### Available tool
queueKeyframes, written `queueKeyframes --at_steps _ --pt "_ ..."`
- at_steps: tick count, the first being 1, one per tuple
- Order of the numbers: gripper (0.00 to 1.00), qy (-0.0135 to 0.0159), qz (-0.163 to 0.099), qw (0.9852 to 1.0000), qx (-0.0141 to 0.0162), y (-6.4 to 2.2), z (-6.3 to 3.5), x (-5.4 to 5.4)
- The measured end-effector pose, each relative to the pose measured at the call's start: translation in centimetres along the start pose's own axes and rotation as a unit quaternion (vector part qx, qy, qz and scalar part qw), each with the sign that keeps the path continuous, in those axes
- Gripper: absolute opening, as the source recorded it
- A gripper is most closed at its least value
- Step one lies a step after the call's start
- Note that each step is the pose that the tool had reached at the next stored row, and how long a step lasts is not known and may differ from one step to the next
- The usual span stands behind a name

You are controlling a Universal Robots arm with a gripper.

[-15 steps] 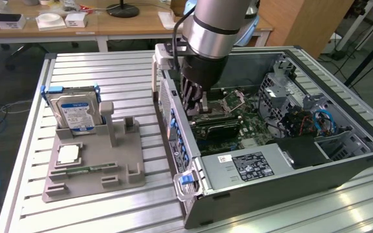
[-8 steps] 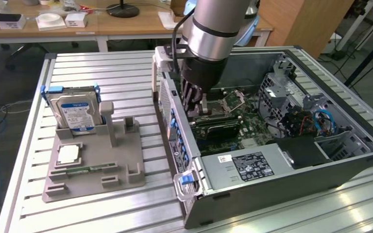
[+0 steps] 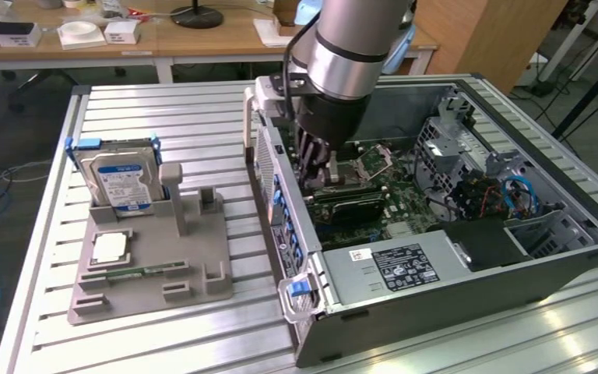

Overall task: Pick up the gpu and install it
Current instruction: 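Press down on the gpu until it lock into place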

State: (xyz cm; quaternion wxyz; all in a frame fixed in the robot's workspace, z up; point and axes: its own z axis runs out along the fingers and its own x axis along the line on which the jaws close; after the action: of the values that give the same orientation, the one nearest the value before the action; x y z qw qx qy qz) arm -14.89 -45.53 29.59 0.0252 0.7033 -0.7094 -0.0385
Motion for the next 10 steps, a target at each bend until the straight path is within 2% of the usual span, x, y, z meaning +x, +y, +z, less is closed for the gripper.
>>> queueKeyframes --at_steps 3,4,6,10 --pt "0.11 0.0001 0.000 1.0000 0.0003 -0.64 -0.02 0.0" --pt "0.11 0.0001 -0.001 1.0000 0.0017 -0.79 0.08 0.0" --pt "0.11 0.0004 -0.002 1.0000 0.0051 -1.17 0.25 0.0" --pt "0.11 0.0006 -0.003 0.9999 0.0149 -2.04 0.47 0.0"
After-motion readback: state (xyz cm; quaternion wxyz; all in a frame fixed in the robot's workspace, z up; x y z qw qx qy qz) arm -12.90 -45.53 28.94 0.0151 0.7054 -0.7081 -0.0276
